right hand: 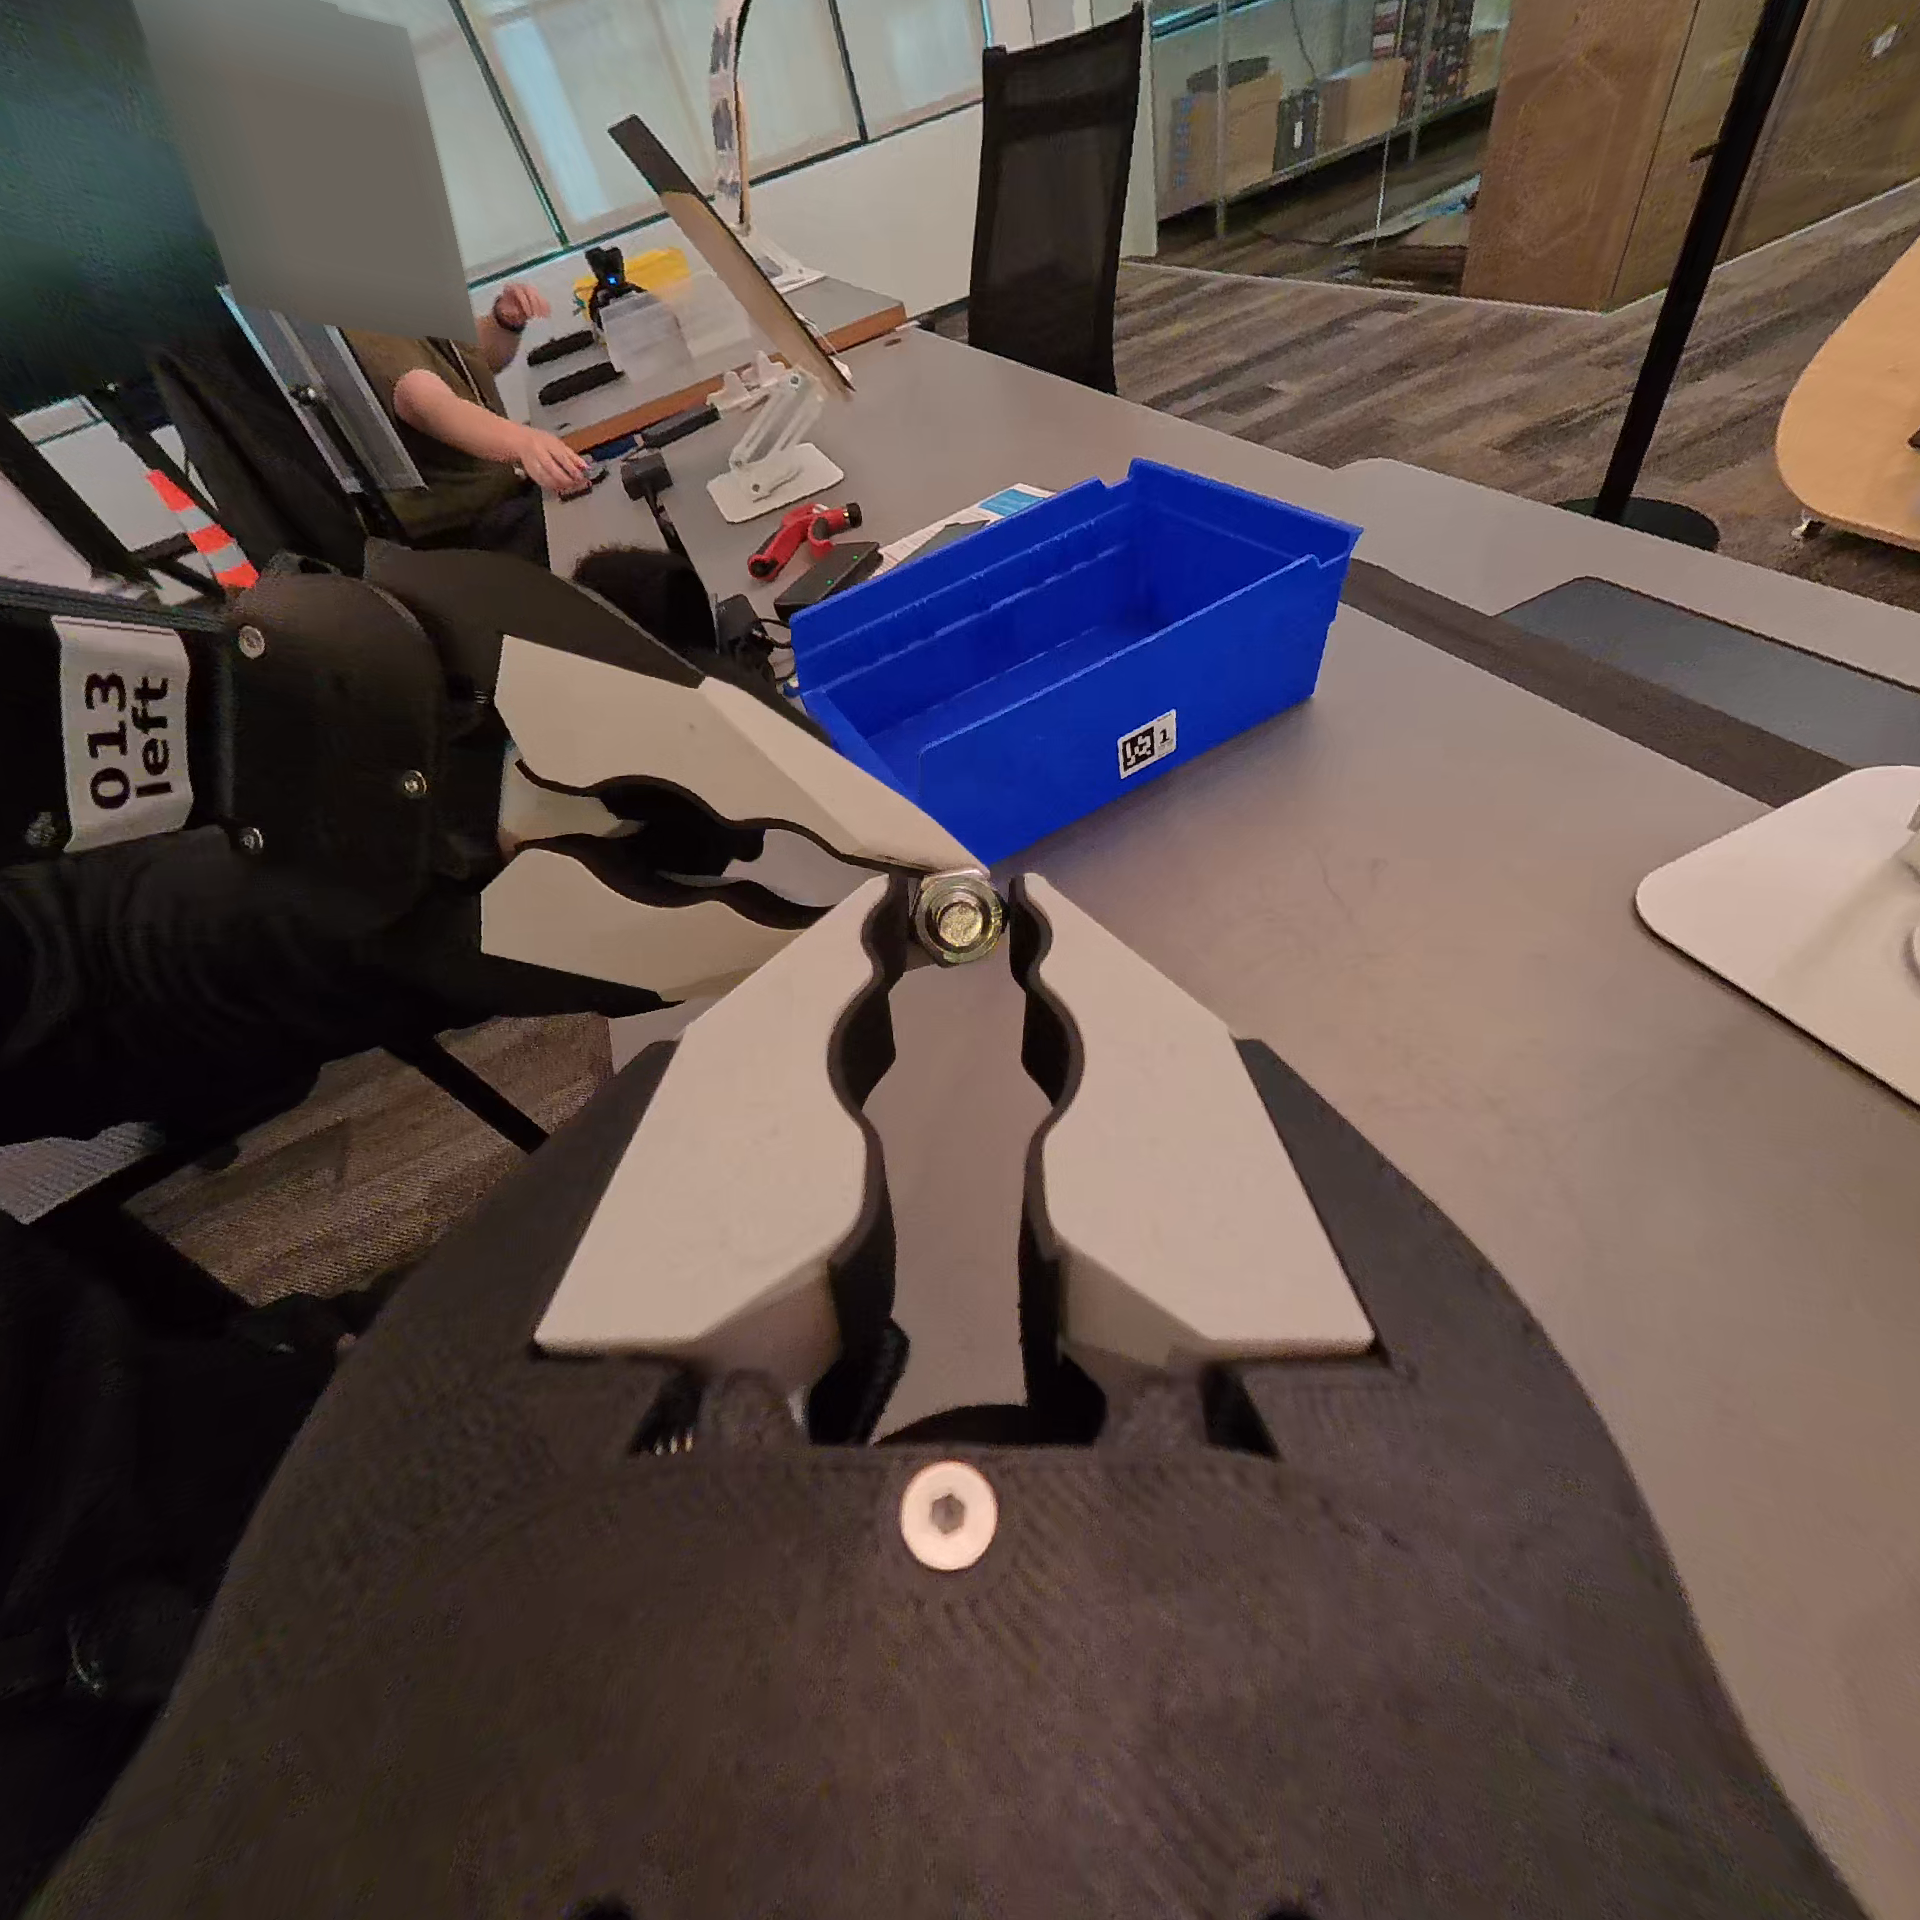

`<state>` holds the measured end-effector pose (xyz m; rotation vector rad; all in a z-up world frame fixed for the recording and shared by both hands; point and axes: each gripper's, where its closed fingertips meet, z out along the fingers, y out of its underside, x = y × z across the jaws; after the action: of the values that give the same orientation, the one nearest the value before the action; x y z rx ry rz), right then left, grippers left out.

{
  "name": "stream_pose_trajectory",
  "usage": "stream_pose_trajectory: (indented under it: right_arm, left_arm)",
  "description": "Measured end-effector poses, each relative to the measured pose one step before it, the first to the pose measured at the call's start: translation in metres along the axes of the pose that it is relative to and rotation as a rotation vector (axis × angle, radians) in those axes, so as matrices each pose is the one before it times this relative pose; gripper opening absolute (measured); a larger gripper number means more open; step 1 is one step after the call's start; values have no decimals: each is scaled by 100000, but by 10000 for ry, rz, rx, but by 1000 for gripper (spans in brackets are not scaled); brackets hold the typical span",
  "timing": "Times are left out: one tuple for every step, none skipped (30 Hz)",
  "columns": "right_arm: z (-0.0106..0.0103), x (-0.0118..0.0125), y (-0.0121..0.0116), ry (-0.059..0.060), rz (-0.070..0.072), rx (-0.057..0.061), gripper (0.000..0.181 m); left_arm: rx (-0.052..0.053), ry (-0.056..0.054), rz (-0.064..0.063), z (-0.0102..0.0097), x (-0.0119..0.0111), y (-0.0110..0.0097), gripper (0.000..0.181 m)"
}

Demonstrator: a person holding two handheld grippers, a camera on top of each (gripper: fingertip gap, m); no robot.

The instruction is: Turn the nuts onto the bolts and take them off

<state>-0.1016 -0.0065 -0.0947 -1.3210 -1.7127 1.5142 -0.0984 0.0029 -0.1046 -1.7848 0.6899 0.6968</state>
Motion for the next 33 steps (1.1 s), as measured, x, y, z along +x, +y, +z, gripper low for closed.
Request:
stream_pose_trajectory:
  right_arm:
    - [-25,53,59,0,-43,-30,17]
    - [-33,24,13,-18,-28,0,17]
    - [-54,-11,-29,-30,-30,17,17]
    - [-97,0,-77,-20,-76,11,17]
    - [-118,41,-33,16,-129,-56,17]
    - [-136,206,49,121,-219,-133,17]
    - [-175,307,65,169,-273,-132,17]
    - [-179,205,62,71,-253,-134,17]
    - [-164,43,98,-74,-192,-176,17]
    - [-154,-49,60,-148,-128,-179,17]
    - [-164,-98,-22,-156,-137,-146,17]
    - [-137,-148,-66,-145,-164,-157,17]
    - [-87,-173,-24,-125,-159,-201,17]
    - [-36,-230,-36,-145,-161,-201,17]
    - [0,-317,-66,-172,-156,-170,17]
    - [32,-234,-75,-116,-115,-131,17]
    - [57,-235,-22,-120,-97,-144,17]
    - [49,-284,9,-155,-94,-142,17]
    - [16,-128,-86,-59,-34,-52,17]
    - [-23,-33,-130,-10,33,7,17]
    - [-22,-120,-64,-67,29,-3,17]
    - [-21,-92,-51,-38,13,7,17]
    - [-30,9,-50,33,37,21,17]
    - [-28,-12,-45,24,61,25,17]
    - [-24,-35,-44,4,64,21,17]
    - [3,0,21,33,54,-10,17]
    - [23,32,51,72,37,-35,17]
    - [19,36,39,75,17,-32,17]
    - [33,-8,47,43,14,-36,17]
    - [32,7,45,36,51,-27,17]
    - [25,54,17,60,67,-8,17]
    - [36,34,20,51,43,-15,17]
    - [41,-9,61,26,31,-35,17]
  left_arm:
    - [4,28,-66,54,59,3,7]
    - [49,8,-45,23,25,-27,7]
    - [84,3,-51,21,-4,-83,7]
    - [152,-4,-74,-4,-31,-158,7]
    - [123,120,-137,23,67,-115,8]
    - [-48,182,-266,-12,4,68,13]
    - [13,62,-306,-76,-279,-18,21]
    - [111,37,-325,-140,-355,-158,28]
    - [114,162,-373,-90,-171,-132,36]
    - [1,347,-465,19,116,52,41]
    - [20,319,-463,74,144,111,44]
    - [111,264,-348,103,195,92,45]
    - [60,262,-274,163,277,207,46]
    - [-4,201,-186,198,271,286,46]
    - [60,151,-105,163,256,153,44]
    - [84,300,-101,148,487,44,43]
    - [76,354,-146,124,546,10,40]
    - [82,259,-158,87,359,-15,36]
    - [156,173,-143,-9,219,-127,31]
    - [176,90,-133,-74,82,-178,28]
    - [86,-29,-131,-66,-120,-70,27]
    - [77,-9,-42,-91,-91,-53,22]
    - [106,29,-1,-109,-9,-112,17]
    - [89,19,-22,-75,9,-100,16]
    - [40,25,-10,-23,40,-39,16]
    - [10,-8,50,-1,35,17,16]
    - [-14,-70,75,27,-67,57,16]
    - [-6,-52,33,49,-28,45,16]
    - [-10,6,-30,72,62,33,17]
    - [-4,-9,28,43,54,27,16]
    - [-28,-122,57,36,-118,54,16]
    - [-54,-50,54,35,-10,60,16]
    - [-75,14,93,15,69,95,16]
